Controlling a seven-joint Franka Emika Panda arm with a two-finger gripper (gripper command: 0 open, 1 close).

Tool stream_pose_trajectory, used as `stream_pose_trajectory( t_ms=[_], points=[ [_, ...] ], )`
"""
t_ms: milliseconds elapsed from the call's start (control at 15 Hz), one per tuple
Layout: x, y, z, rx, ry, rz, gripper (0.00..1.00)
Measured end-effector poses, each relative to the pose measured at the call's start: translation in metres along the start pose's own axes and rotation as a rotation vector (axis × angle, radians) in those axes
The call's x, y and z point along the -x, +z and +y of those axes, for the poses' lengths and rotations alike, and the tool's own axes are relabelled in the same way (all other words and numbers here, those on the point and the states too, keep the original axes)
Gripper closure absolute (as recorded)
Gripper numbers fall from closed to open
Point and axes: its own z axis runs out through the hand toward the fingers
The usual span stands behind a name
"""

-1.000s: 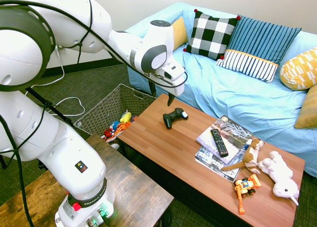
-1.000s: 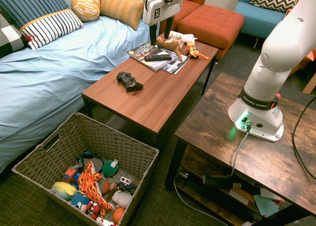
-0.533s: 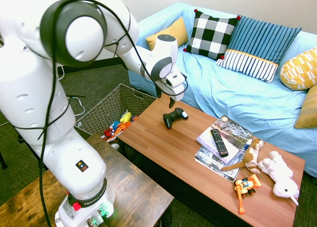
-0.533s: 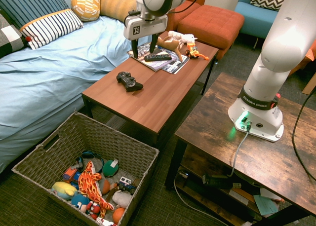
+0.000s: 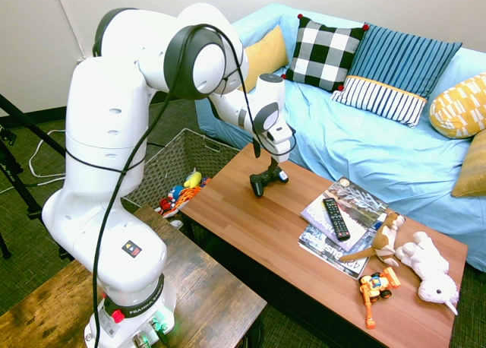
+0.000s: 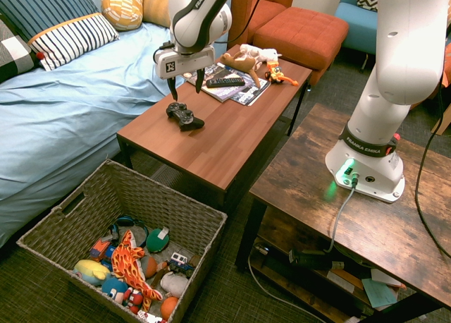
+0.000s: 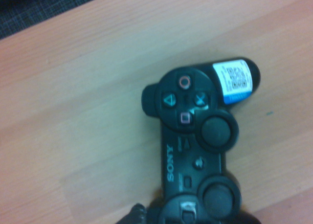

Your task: Put the gamepad in the basket

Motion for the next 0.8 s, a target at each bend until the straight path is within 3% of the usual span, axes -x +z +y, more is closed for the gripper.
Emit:
stream_pose_trajectory(
  t_ms=[800],
  points=[
    [-0.017,0.081,-0.042,0.099,0.015,-0.024,0.00]
  ],
)
